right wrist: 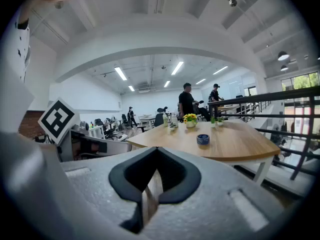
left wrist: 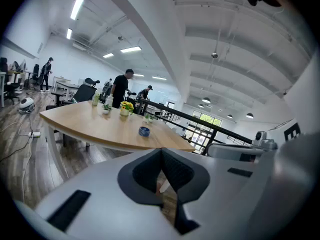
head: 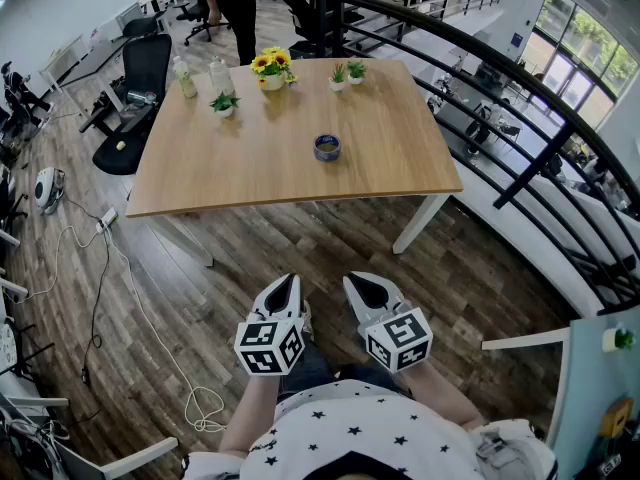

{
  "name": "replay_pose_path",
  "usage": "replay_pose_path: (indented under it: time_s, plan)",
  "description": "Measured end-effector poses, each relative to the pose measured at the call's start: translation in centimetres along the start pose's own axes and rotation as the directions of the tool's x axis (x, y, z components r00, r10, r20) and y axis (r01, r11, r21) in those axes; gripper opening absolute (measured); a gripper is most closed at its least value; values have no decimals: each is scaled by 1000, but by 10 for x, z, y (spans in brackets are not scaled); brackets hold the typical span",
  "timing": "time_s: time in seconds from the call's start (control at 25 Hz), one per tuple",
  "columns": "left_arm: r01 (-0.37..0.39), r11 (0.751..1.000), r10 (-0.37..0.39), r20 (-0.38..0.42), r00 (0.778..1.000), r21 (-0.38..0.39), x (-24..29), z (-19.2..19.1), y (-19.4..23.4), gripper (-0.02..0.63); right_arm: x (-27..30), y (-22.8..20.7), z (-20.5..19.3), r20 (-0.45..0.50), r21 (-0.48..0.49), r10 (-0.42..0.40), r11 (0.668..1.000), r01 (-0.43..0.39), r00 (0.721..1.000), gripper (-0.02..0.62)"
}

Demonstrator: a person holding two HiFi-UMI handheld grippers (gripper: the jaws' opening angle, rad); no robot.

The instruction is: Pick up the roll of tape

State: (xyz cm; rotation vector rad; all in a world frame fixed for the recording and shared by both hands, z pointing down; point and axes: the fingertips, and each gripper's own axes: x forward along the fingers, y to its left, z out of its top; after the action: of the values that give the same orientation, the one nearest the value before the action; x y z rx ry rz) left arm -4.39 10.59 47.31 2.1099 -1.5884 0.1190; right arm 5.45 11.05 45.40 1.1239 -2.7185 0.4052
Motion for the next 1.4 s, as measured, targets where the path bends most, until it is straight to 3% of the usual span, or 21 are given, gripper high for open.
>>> replay_pose_path:
  time_s: [0.24, 0.48, 0.72, 1.08, 1.4]
  plan:
    - [2, 1000, -2, -4, 1000, -29, -58, -36, -33, 3, -62, 22, -17, 15, -11, 0, 1000, 0, 1000, 6]
    - [15, 999, -15, 14, 1000, -46, -82, -44, -46, 3, -84, 46, -17, 23, -38, 36, 999, -35, 999, 6]
    - [-9, 999, 12, 47, 999, -48, -90, -44, -49, 3, -91, 55, -21, 18, -51, 61, 997, -60, 998, 6]
    - [11, 998, -8, 51, 999, -55, -90, -43, -57, 7, -99, 38, -21, 26, -25, 27, 999, -26, 999, 8]
    - [24, 998, -22, 38, 999, -54, -86, -39, -62, 69, -95, 32, -17, 30, -9, 62, 998, -62, 998, 57]
